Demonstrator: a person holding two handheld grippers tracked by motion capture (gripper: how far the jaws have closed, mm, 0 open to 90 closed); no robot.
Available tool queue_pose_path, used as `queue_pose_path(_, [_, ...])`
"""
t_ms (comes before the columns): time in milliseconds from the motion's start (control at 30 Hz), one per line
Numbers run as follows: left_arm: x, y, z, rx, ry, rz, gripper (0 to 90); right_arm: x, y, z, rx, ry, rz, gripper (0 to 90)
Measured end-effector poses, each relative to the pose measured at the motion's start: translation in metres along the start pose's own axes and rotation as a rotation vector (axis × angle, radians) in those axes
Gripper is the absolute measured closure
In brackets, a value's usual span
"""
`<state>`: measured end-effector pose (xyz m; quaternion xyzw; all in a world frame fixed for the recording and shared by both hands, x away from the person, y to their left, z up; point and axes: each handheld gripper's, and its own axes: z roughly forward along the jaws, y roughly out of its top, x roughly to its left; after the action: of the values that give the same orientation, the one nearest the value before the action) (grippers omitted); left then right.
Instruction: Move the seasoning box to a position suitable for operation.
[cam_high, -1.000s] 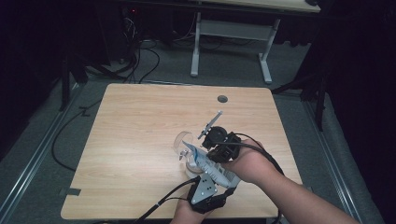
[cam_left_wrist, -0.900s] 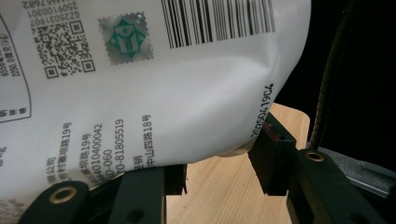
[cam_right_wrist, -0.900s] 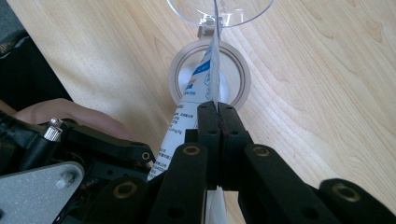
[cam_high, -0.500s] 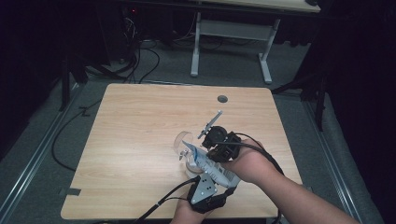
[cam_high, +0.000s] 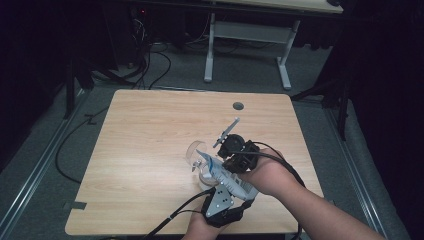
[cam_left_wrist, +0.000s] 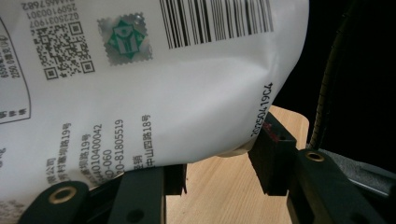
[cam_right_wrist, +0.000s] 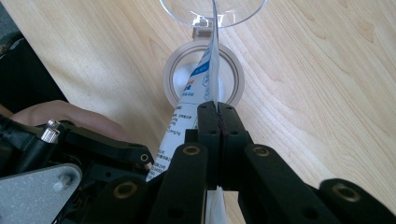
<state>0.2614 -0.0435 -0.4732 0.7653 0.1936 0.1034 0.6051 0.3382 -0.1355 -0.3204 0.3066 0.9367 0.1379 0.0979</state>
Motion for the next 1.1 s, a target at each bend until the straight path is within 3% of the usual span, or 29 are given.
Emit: queue_pose_path(1100, [0.0042,0.0043,0.0057,-0.007,-0.012,-0.007,60.5,-0.0031,0.0017,0.0009,-0.007,0.0,0.003,89.8])
